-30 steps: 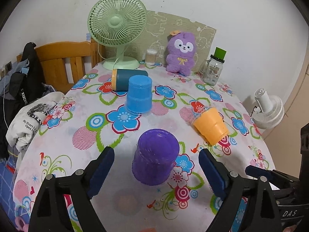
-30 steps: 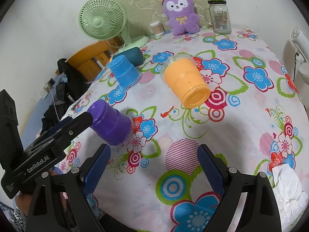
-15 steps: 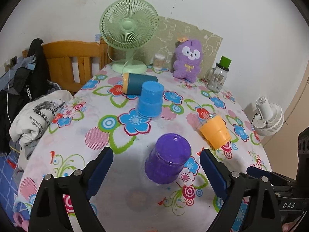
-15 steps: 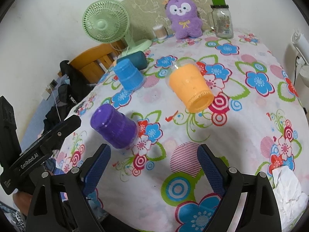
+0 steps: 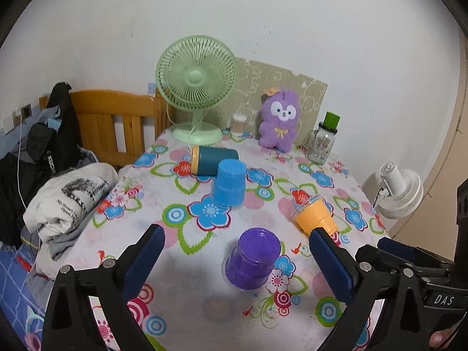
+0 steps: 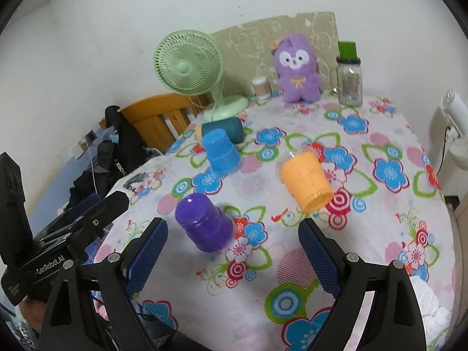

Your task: Flip cup upside down

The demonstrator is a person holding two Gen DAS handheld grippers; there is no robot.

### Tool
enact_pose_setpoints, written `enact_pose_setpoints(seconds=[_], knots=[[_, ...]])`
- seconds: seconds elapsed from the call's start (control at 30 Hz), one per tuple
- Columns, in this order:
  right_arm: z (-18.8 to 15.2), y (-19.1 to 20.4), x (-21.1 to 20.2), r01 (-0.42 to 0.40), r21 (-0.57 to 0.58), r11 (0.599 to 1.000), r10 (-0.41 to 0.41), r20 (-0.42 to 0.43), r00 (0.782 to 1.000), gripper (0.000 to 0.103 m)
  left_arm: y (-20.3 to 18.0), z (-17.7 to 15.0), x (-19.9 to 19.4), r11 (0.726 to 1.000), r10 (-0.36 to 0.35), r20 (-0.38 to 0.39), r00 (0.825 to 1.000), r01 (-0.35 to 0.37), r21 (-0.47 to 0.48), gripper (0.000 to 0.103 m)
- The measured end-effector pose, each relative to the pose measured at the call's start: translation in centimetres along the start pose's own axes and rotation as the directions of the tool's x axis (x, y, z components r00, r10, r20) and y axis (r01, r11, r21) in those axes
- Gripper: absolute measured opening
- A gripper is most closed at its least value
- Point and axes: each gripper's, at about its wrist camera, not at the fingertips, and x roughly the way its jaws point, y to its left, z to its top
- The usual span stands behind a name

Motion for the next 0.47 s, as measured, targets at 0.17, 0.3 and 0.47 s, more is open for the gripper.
enact_pose_setpoints(seconds=[0.17, 0.3, 0.47], knots=[[-0.04, 0.65, -0.46, 0.000, -0.016, 1.000, 0.000, 0.013, 1.000, 0.094, 0.09, 0.02, -0.66, 1.000, 0.003, 0.020, 1.000, -0.003, 0.002, 0.103], [-0.06, 0.65, -0.46, 0.000, -0.015, 1.000, 0.001, 0.013, 1.000, 0.094, 0.11, -0.12, -0.91, 1.000, 0.005, 0.026, 1.000, -0.005, 0.005, 0.103], [-0.02, 1.02, -0.79, 0.000, -0.017, 1.000, 0.000, 0.016, 1.000, 0.094, 0.02, -0.10, -1.15, 1.000, 0.004, 0.029, 1.000, -0.004, 0.007, 0.103]])
